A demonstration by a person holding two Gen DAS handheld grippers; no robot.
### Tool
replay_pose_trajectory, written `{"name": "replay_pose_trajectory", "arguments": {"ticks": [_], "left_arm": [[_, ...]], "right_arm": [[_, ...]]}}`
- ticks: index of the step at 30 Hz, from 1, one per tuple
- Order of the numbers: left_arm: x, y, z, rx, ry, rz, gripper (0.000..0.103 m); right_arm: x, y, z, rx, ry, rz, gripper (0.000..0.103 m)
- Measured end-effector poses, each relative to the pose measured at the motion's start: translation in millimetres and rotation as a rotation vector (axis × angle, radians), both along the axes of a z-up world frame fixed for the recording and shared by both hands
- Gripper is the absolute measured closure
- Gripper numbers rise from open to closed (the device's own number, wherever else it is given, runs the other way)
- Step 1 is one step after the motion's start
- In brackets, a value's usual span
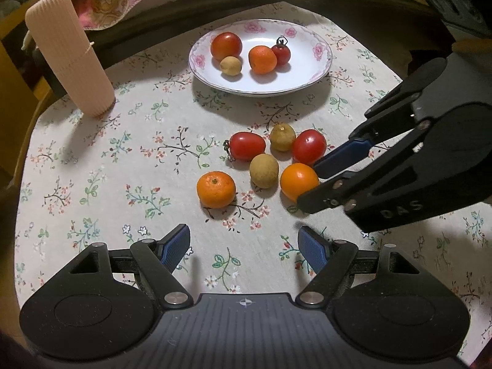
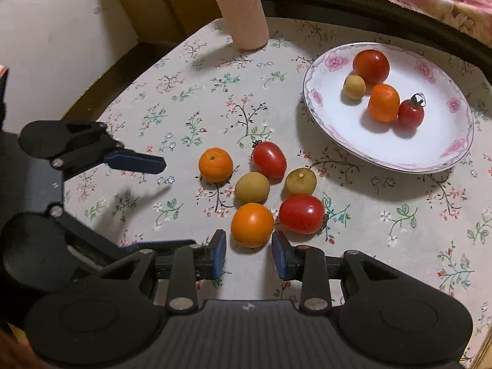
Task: Organize fruits
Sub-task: 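Grasp an orange tomato with the right tool while the left tool grasps a mandarin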
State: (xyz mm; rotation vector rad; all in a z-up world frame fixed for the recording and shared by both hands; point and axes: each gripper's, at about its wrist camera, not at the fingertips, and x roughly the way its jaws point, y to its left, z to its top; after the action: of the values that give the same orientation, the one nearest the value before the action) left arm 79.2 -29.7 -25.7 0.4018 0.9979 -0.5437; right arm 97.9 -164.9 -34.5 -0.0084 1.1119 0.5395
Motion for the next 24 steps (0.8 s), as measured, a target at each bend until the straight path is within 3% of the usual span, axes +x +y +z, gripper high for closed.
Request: {"name": "replay_pose_trajectory", "arguments": {"ticks": [14,24], "left_arm": [[4,-2,-7,-0.016,-0.018,-0.033,0.019],[24,-2,-12,-0.031,-0.013,-0.008,0.023]], "right_arm": [[5,10,-10,-0.021,-0.029,-0.022,0.070],[-8,-15,0,0.008,-0.007,-0.030,0.070]]}}
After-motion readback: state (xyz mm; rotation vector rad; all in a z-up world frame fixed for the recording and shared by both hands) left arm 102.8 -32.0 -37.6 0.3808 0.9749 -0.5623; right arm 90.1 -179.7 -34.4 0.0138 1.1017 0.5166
